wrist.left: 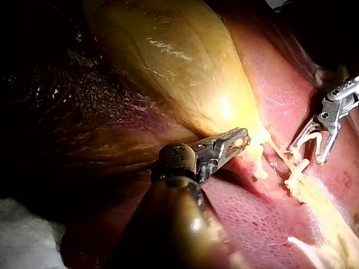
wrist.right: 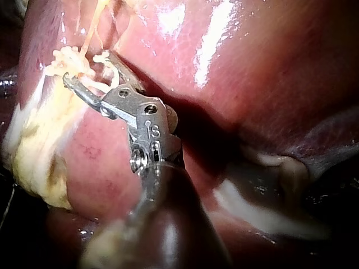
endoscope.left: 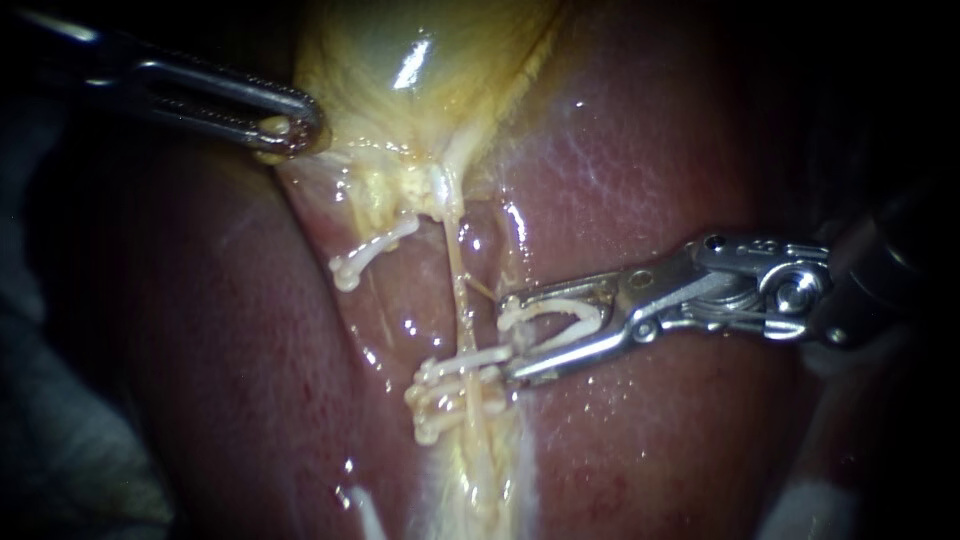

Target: Clipping second clip right tube

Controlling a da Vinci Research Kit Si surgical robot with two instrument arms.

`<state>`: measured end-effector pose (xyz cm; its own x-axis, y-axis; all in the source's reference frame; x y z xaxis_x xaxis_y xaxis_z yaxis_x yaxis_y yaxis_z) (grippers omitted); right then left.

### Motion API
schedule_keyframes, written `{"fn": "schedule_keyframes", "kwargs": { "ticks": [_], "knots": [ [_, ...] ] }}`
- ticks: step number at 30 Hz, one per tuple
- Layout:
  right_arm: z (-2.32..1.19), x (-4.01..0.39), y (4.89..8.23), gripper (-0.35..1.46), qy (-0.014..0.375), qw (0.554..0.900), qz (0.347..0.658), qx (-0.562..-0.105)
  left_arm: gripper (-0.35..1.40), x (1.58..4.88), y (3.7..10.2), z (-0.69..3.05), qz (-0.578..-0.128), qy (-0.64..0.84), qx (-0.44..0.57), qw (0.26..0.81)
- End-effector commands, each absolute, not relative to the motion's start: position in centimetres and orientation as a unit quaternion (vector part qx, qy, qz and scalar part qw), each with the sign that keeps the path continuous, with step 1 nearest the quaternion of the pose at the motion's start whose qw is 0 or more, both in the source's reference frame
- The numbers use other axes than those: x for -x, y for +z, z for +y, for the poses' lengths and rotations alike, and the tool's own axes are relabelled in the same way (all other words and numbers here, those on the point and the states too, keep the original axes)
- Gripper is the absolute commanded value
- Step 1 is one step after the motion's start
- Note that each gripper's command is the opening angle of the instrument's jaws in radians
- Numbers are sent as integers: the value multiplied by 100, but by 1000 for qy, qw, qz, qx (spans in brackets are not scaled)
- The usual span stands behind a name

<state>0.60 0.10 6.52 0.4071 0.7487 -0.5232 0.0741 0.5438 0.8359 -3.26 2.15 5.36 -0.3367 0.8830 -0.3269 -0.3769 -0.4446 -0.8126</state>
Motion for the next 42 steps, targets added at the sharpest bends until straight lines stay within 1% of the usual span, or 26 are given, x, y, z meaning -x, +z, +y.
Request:
{"fn": "schedule_keyframes", "kwargs": {
  "ticks": [1, 5, 10, 16, 20, 26, 35, 42],
  "knots": [
    [10, -61, 655, 46, 234, 727, 491, -419, -35, 326, 536, 215, -320, 752, 395, 419],
    [13, -61, 661, 46, 248, 724, 486, -422, -35, 326, 536, 215, -320, 752, 395, 419],
    [18, -61, 673, 48, 274, 715, 474, -435, -35, 326, 536, 215, -320, 752, 395, 419],
    [17, -61, 691, 50, 302, 708, 456, -447, -35, 326, 536, 215, -320, 752, 395, 419],
    [17, -65, 695, 50, 313, 705, 449, -452, -35, 326, 536, 215, -320, 752, 395, 419],
    [17, -72, 694, 50, 327, 691, 451, -461, -35, 327, 537, 214, -320, 752, 395, 419],
    [10, -89, 694, 50, 335, 678, 459, -466, -35, 327, 537, 214, -319, 752, 395, 419],
    [7, -100, 692, 50, 337, 678, 459, -465, -35, 328, 537, 214, -319, 752, 395, 419]
  ]
}}
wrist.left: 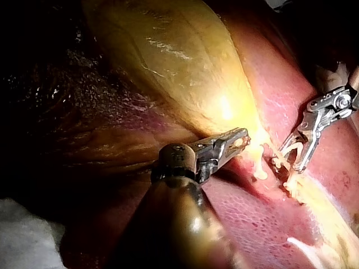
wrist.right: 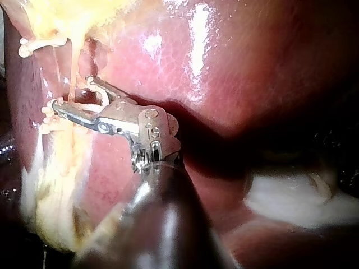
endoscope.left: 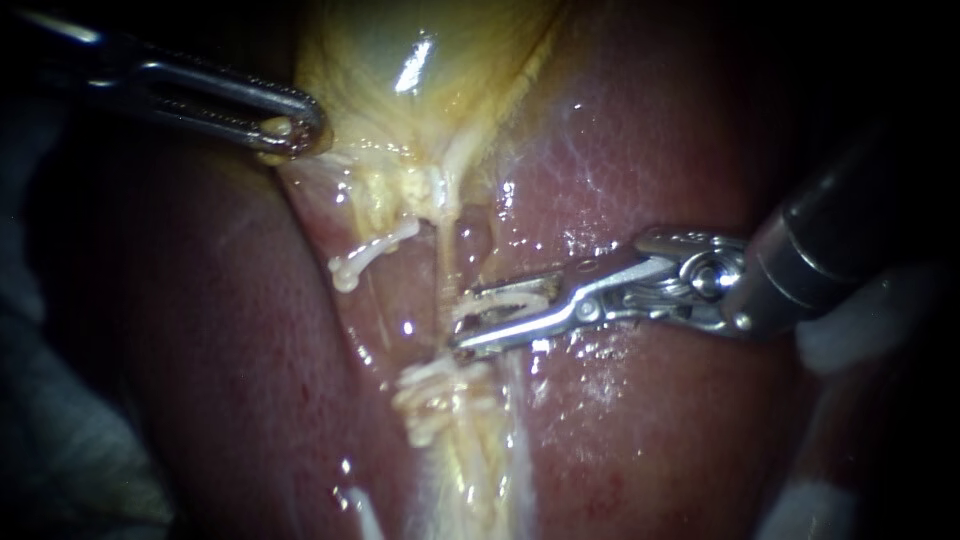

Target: Clipping second clip right tube

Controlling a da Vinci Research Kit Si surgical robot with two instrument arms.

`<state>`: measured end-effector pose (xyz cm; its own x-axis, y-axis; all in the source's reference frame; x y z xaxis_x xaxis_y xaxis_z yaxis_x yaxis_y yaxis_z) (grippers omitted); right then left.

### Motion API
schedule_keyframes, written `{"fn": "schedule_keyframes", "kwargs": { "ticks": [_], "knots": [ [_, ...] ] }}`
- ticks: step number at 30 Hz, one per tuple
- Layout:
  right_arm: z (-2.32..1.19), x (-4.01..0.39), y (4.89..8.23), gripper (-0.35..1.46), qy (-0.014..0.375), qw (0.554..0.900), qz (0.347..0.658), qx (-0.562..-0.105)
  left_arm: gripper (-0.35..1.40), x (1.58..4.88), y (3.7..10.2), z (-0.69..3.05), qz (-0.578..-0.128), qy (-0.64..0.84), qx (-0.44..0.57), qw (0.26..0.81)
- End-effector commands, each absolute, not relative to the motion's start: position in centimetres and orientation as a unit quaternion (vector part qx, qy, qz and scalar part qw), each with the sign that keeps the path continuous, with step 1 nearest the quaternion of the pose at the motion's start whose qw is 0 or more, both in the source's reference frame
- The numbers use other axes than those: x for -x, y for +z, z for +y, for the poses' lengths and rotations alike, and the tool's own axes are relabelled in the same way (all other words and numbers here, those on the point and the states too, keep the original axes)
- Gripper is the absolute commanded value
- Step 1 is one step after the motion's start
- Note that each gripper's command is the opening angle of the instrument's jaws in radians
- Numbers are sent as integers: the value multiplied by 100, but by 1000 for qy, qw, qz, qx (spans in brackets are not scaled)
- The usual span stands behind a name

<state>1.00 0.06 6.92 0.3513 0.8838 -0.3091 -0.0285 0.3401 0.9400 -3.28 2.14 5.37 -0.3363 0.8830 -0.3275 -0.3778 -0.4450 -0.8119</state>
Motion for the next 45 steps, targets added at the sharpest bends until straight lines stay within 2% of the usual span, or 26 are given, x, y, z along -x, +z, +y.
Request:
{"fn": "schedule_keyframes", "kwargs": {
  "ticks": [1, 17, 25, 32, 38, 45],
  "knots": [
    [6, -102, 692, 50, 337, 678, 459, -465, -35, 328, 538, 214, -319, 752, 395, 419],
    [-5, -132, 685, 50, 342, 657, 475, -475, -35, 329, 537, 214, -319, 752, 395, 419],
    [-11, -136, 661, 50, 330, 635, 487, -500, -35, 328, 537, 214, -319, 752, 395, 419],
    [-18, -138, 643, 48, 314, 630, 488, -516, -35, 328, 537, 214, -319, 752, 395, 419],
    [-15, -137, 636, 37, 304, 627, 488, -526, -35, 328, 537, 214, -319, 752, 395, 419],
    [-11, -130, 633, -1, 303, 626, 487, -528, -35, 328, 537, 214, -319, 752, 395, 419]
  ]
}}
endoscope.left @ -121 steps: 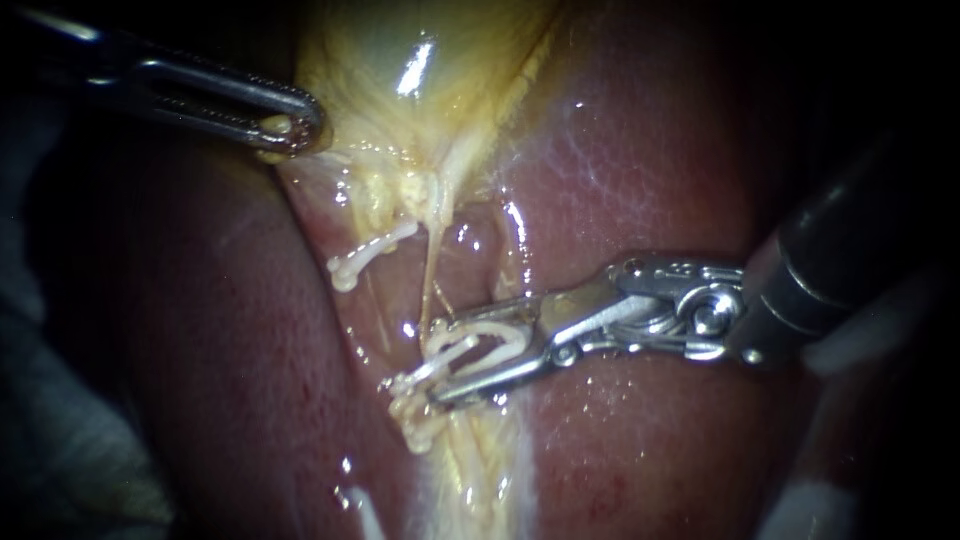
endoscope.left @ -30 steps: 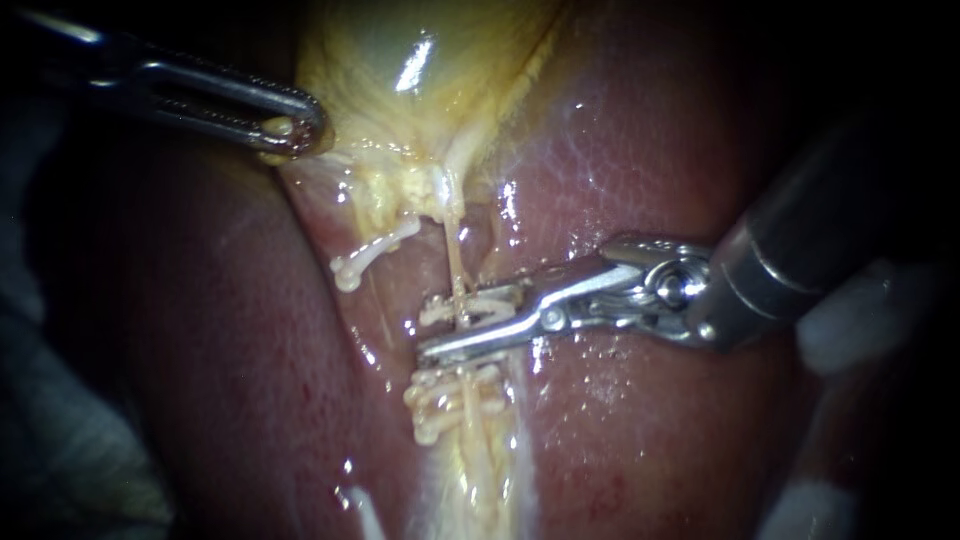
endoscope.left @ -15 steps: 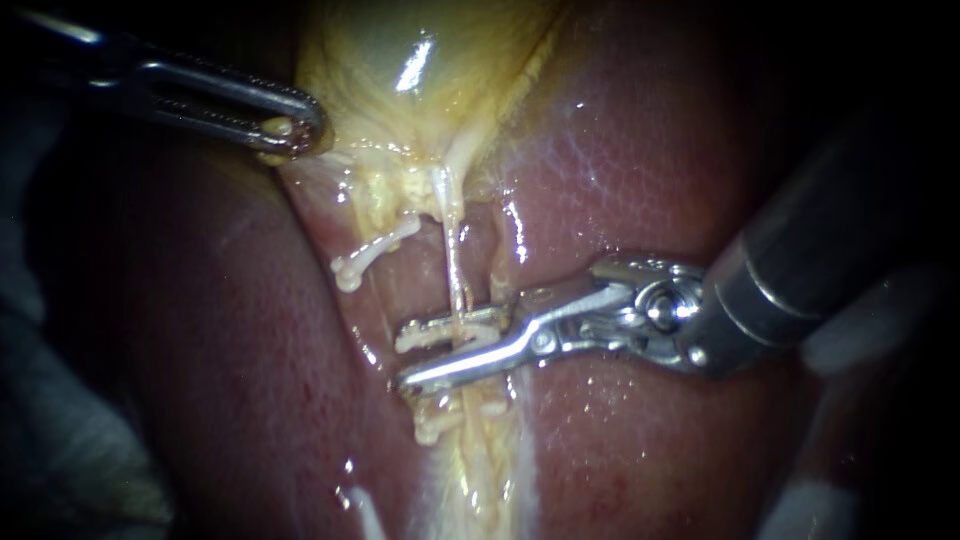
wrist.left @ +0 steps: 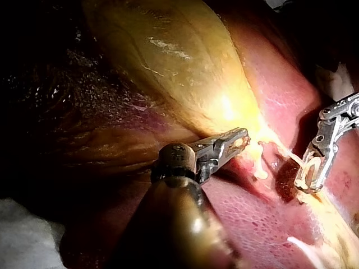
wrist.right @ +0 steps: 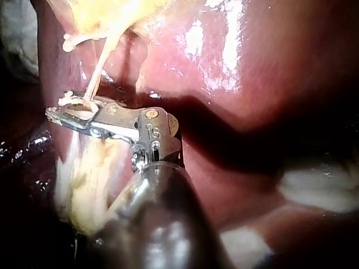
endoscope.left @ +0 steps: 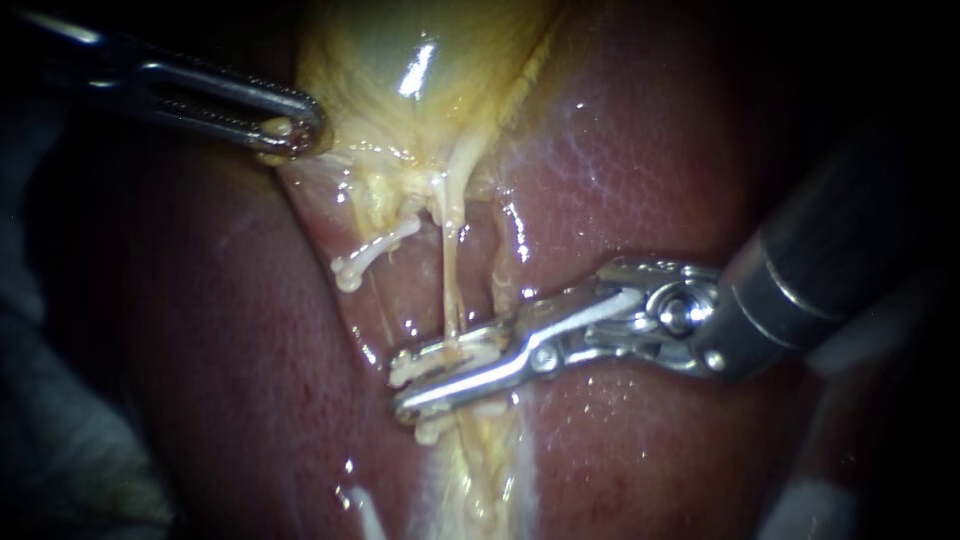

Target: Clipping second clip right tube

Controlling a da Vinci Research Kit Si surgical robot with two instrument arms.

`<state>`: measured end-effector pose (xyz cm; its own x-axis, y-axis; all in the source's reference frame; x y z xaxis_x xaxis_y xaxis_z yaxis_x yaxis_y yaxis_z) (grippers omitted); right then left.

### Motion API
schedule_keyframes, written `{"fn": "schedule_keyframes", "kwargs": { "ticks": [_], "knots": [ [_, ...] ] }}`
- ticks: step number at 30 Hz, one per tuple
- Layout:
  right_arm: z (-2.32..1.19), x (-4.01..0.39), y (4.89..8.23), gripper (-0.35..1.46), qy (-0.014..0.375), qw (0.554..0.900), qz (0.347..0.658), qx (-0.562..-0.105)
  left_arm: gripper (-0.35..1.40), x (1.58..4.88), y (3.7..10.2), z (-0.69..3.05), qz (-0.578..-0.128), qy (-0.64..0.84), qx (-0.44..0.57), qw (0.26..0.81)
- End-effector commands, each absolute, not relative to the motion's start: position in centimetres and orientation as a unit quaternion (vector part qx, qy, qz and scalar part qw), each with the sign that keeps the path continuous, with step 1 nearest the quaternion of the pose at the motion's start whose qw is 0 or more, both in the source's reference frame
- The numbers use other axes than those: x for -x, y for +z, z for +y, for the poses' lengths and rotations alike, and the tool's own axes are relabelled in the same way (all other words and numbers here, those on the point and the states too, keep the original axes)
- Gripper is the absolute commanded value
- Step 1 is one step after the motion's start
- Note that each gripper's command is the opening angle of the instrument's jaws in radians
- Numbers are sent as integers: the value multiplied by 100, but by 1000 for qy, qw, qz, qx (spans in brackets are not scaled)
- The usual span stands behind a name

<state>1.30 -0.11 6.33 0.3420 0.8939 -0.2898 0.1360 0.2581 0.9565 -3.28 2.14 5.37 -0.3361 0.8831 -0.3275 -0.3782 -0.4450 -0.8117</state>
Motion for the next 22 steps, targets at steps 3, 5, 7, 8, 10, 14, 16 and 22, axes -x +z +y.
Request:
{"fn": "schedule_keyframes", "kwargs": {
  "ticks": [3, 5, 7, 8, 10, 14, 16, 22],
  "knots": [
    [-9, -130, 633, -16, 303, 626, 487, -529, -35, 328, 537, 214, -319, 752, 395, 419],
    [-9, -129, 633, -24, 303, 626, 487, -529, -35, 328, 537, 214, -319, 752, 395, 419],
    [-9, -128, 632, -35, 303, 626, 487, -529, -35, 328, 537, 214, -319, 752, 395, 419],
    [-10, -127, 632, -35, 302, 626, 487, -529, -35, 328, 537, 214, -319, 752, 395, 419],
    [-10, -125, 632, -35, 308, 622, 483, -534, -35, 328, 537, 214, -319, 752, 395, 419],
    [-11, -122, 632, -35, 309, 622, 481, -536, -35, 328, 537, 214, -319, 752, 395, 419],
    [-11, -122, 632, -35, 309, 622, 481, -536, -35, 328, 537, 214, -319, 752, 395, 419],
    [-12, -122, 633, -35, 308, 622, 481, -535, -35, 328, 538, 214, -319, 752, 395, 419]
  ]
}}
